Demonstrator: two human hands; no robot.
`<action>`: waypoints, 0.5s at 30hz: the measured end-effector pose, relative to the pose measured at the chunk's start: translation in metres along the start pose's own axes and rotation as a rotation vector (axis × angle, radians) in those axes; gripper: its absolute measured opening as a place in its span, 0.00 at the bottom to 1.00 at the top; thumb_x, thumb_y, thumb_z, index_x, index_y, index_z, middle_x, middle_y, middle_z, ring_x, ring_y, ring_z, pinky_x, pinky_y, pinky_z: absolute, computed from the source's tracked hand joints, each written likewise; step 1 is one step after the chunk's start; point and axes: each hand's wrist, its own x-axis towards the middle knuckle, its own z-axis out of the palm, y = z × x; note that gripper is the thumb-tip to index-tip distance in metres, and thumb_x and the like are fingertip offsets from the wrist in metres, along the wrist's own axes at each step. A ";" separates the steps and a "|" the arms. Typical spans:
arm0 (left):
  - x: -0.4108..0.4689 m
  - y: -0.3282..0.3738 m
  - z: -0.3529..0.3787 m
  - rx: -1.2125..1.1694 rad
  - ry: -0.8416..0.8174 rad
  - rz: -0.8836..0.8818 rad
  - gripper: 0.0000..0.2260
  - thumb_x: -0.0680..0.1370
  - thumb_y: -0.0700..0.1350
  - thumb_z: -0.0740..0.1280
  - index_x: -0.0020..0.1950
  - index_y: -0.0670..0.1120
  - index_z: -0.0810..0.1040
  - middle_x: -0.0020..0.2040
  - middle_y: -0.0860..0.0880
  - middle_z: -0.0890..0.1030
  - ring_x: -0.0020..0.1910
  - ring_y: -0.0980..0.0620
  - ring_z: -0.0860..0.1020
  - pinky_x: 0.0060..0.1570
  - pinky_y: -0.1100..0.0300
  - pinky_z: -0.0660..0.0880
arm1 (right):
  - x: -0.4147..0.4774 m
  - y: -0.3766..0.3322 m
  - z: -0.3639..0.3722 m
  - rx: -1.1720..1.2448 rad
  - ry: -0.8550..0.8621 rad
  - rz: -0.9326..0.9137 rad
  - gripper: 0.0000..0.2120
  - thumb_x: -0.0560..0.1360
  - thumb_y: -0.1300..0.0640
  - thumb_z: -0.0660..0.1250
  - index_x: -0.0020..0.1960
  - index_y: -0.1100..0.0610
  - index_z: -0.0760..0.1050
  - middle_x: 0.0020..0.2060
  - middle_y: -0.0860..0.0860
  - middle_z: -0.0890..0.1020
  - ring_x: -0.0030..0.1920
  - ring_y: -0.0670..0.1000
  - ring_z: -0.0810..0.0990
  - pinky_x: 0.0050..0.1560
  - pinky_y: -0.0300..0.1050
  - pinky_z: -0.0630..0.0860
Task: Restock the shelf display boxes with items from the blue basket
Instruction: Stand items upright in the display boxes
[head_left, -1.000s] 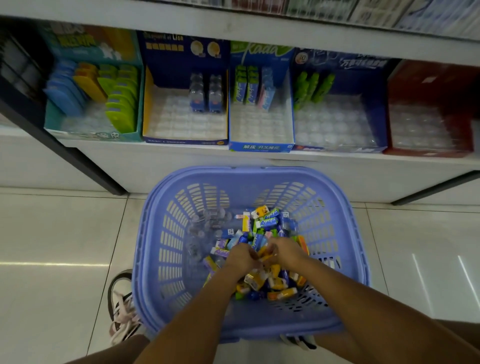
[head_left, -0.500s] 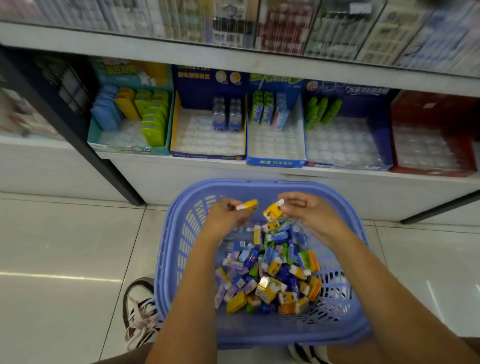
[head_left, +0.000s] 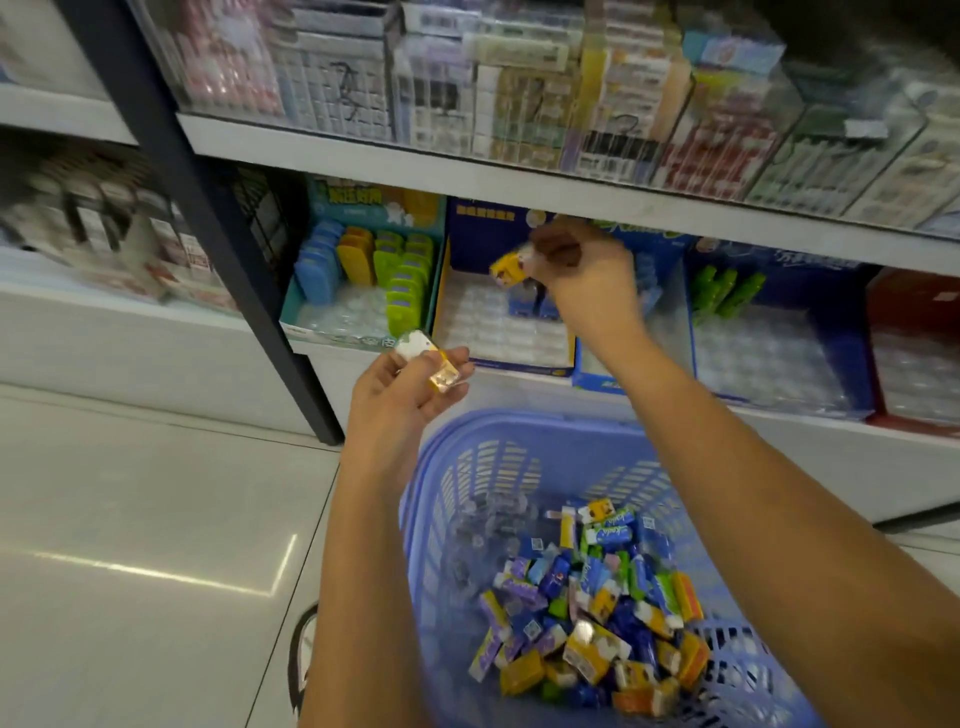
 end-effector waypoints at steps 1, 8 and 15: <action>0.000 0.000 -0.001 0.017 0.011 -0.001 0.02 0.79 0.39 0.64 0.48 0.43 0.76 0.44 0.45 0.85 0.44 0.49 0.84 0.41 0.61 0.79 | 0.012 0.000 0.008 -0.101 -0.005 -0.034 0.09 0.74 0.62 0.68 0.54 0.61 0.79 0.47 0.54 0.83 0.48 0.50 0.80 0.51 0.36 0.74; 0.003 -0.005 -0.003 0.093 0.052 0.021 0.05 0.78 0.43 0.67 0.50 0.43 0.80 0.44 0.48 0.85 0.46 0.49 0.84 0.48 0.60 0.81 | 0.056 0.017 0.040 -0.347 -0.225 -0.063 0.10 0.76 0.66 0.63 0.56 0.63 0.77 0.53 0.60 0.80 0.53 0.57 0.78 0.54 0.45 0.74; 0.010 -0.007 0.001 0.207 0.068 0.027 0.06 0.77 0.42 0.67 0.53 0.42 0.80 0.44 0.45 0.83 0.37 0.51 0.82 0.38 0.64 0.79 | 0.066 0.021 0.044 -0.491 -0.324 -0.041 0.12 0.75 0.66 0.62 0.57 0.65 0.78 0.55 0.61 0.80 0.56 0.59 0.78 0.54 0.44 0.72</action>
